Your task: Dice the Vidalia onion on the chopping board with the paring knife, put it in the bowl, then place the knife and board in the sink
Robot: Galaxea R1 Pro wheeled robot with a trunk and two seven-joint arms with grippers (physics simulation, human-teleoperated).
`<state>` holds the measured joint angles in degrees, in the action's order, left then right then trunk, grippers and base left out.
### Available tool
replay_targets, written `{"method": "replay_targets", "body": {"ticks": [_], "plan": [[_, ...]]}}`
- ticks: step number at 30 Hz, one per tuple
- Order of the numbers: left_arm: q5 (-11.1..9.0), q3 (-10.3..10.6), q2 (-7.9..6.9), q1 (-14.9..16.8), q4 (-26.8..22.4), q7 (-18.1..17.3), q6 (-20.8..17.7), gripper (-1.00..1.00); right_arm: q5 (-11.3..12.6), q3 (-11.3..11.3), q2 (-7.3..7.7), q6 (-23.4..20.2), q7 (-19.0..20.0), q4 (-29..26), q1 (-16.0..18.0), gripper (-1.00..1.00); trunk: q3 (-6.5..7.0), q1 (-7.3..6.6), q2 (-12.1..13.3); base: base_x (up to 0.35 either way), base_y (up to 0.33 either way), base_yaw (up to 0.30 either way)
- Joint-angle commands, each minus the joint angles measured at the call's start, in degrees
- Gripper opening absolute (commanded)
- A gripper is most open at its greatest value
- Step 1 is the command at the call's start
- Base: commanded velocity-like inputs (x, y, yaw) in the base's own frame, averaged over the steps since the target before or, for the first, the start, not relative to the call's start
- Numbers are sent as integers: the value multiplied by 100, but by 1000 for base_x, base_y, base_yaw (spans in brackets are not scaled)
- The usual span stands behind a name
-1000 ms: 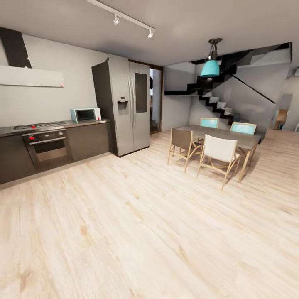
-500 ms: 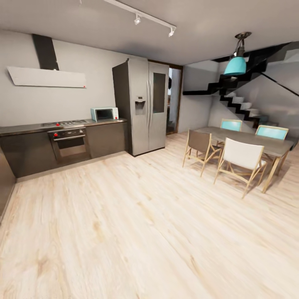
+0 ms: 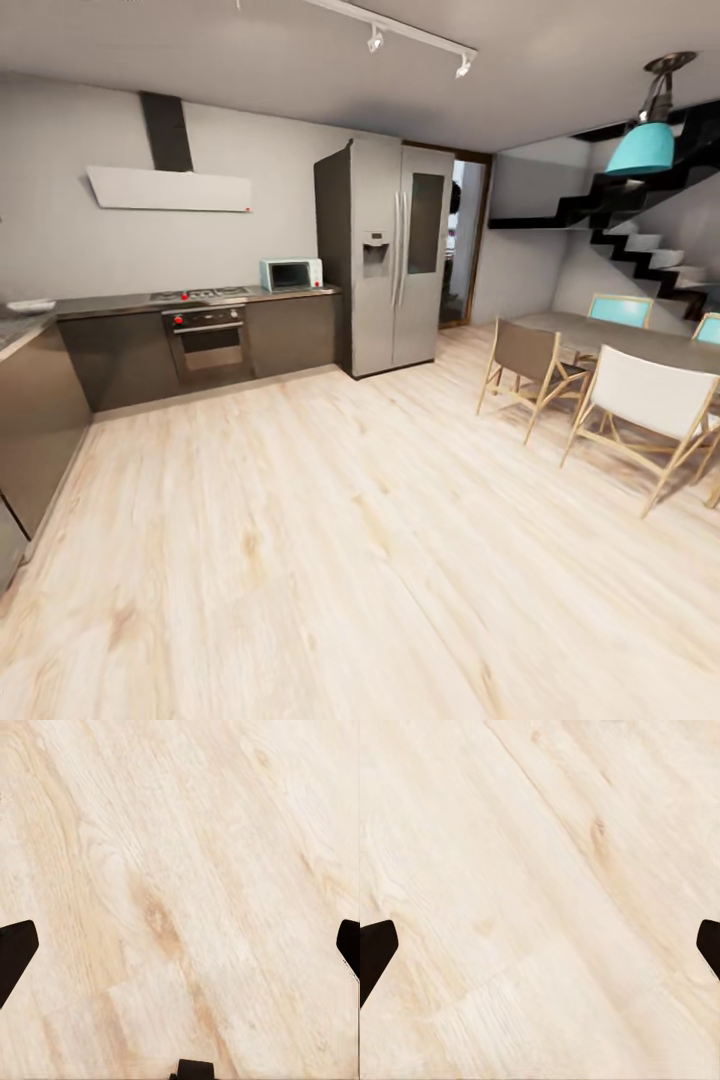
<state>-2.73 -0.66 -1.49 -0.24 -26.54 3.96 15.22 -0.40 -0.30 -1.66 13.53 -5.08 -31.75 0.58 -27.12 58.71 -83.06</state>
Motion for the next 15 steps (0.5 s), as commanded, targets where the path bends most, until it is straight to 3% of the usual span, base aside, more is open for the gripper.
{"method": "replay_targets", "body": {"ticks": [1,8,15], "plan": [[-29,5,0,-3,-9,7,7,100,-4,-3,-1,17,-20,5,3,100,-5,2,-2,221,-225,274],[-30,5,-2,-3,-9,8,7,100,-7,-3,-1,17,-20,10,3,100,-5,2,-2,222,-211,274],[-34,5,-8,-3,-9,8,7,100,-7,-5,-1,17,-20,10,3,100,-5,2,-2,224,-23,274]]}}
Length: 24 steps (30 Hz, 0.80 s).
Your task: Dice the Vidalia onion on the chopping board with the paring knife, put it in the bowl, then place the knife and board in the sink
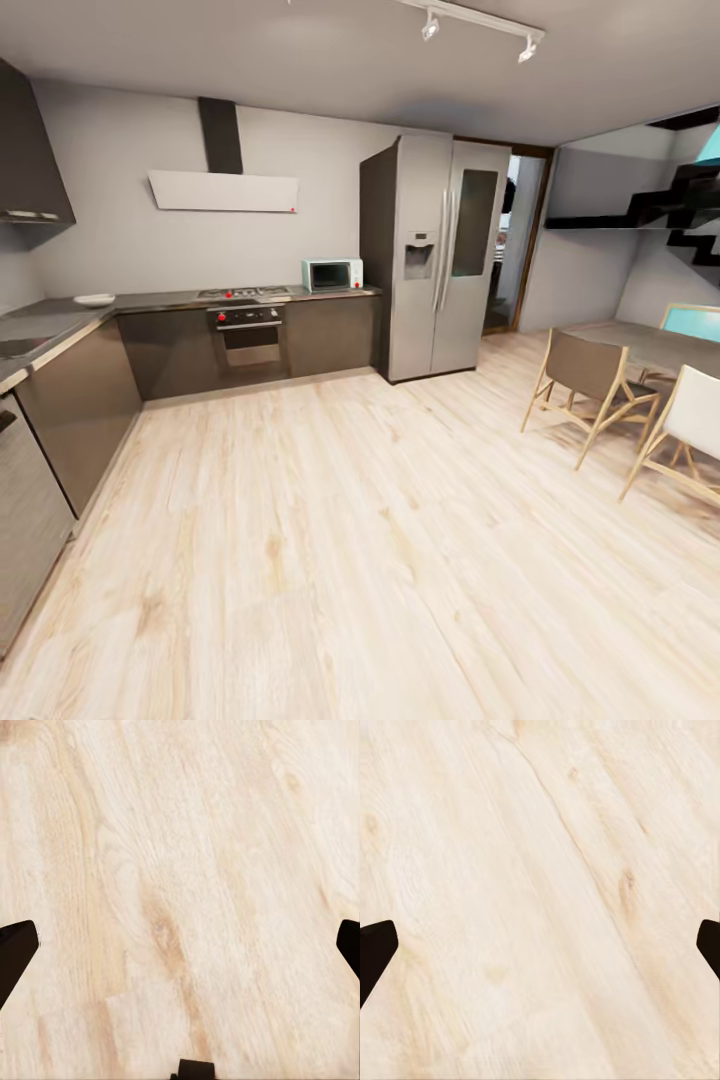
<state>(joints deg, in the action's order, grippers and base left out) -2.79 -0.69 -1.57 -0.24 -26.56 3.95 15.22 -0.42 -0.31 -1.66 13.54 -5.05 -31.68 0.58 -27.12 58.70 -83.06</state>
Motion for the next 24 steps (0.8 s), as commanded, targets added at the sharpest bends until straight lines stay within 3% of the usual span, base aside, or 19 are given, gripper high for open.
{"method": "replay_targets", "body": {"ticks": [1,24], "plan": [[-29,7,-1,-2,-7,9,8,100,-4,-6,-1,16,-22,4,3,100,-5,3,-2,224,-4,274],[-29,7,3,-2,-7,8,8,100,-7,-13,-1,17,-22,4,3,100,-5,3,-2,224,-16,274]]}}
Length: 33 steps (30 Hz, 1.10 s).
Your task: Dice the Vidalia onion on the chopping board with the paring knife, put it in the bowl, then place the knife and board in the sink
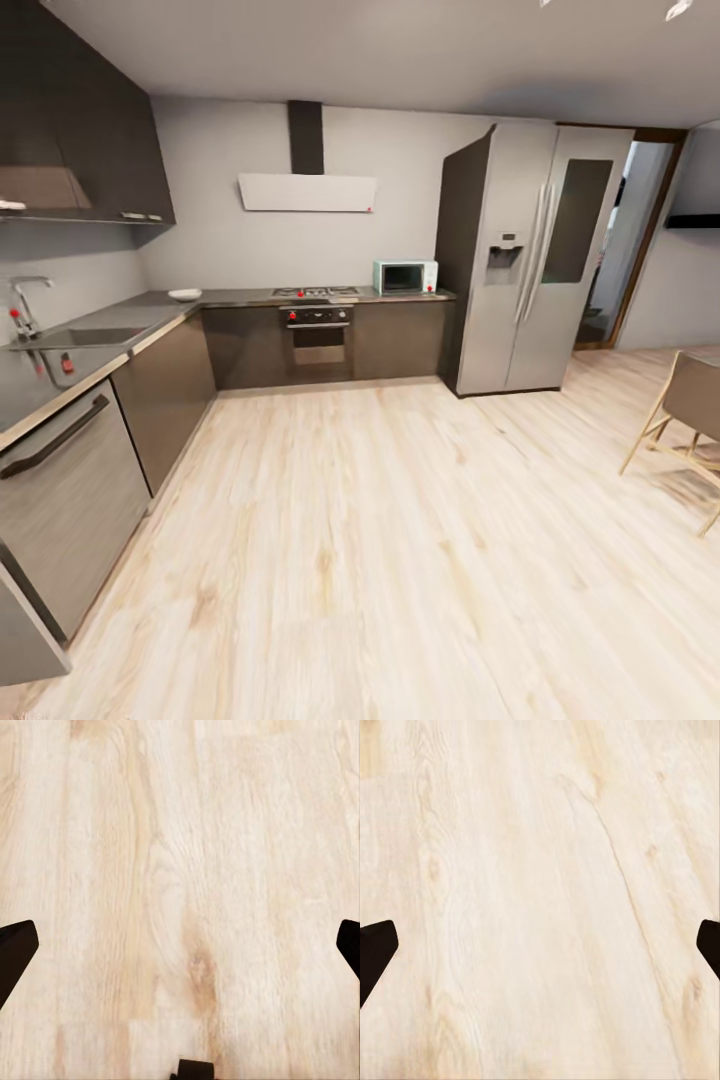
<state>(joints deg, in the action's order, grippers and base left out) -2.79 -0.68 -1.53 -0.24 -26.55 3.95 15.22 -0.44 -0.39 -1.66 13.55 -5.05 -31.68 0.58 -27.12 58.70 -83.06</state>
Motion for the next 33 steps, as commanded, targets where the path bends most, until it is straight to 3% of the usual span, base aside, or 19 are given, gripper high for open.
{"method": "replay_targets", "body": {"ticks": [1,18,33], "plan": [[-29,7,-2,-2,-8,9,8,100,-6,-5,-1,16,-22,4,3,100,-5,2,-2,224,-81,274],[-29,7,-5,-2,-8,7,8,100,-9,-5,-1,16,-22,45,3,100,-5,2,-2,216,-5,274],[-29,7,-5,-2,-8,2,8,100,-9,-5,-1,16,-22,54,3,100,-5,2,-2,166,146,274]]}}
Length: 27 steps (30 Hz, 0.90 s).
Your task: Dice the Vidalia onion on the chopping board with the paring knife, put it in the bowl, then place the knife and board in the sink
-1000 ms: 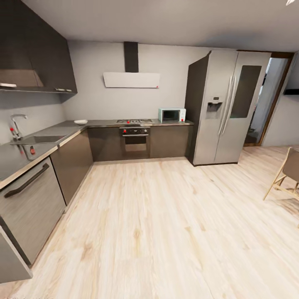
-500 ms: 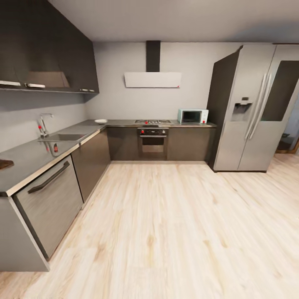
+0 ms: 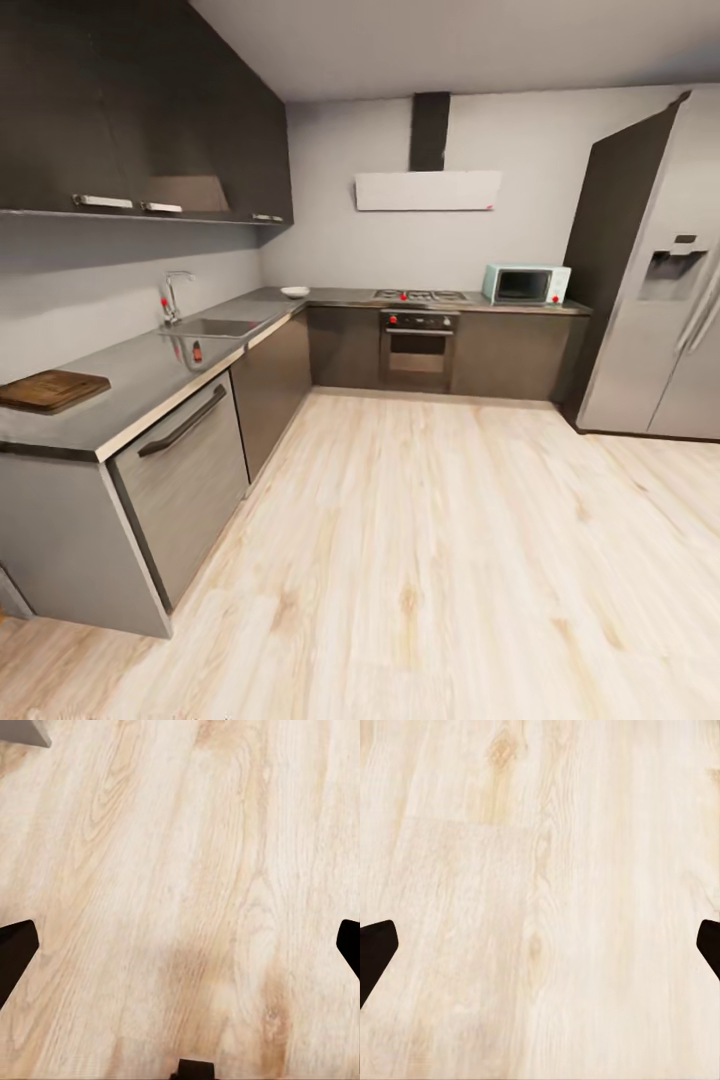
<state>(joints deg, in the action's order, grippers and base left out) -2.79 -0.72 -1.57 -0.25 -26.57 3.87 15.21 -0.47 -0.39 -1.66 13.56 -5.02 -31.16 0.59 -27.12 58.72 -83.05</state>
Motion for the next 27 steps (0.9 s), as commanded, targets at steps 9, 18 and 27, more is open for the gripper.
{"method": "replay_targets", "body": {"ticks": [9,18,27], "plan": [[-25,11,5,-2,2,10,9,100,-5,-5,-1,15,-26,2,3,100,-5,1,-3,96,130,274],[-26,11,8,-2,3,11,9,100,-4,-5,-1,15,-26,5,3,100,-5,1,-3,95,4,274],[-22,11,8,-2,3,13,9,100,-5,-5,-1,15,-26,5,3,100,-5,1,-3,90,-61,274]]}}
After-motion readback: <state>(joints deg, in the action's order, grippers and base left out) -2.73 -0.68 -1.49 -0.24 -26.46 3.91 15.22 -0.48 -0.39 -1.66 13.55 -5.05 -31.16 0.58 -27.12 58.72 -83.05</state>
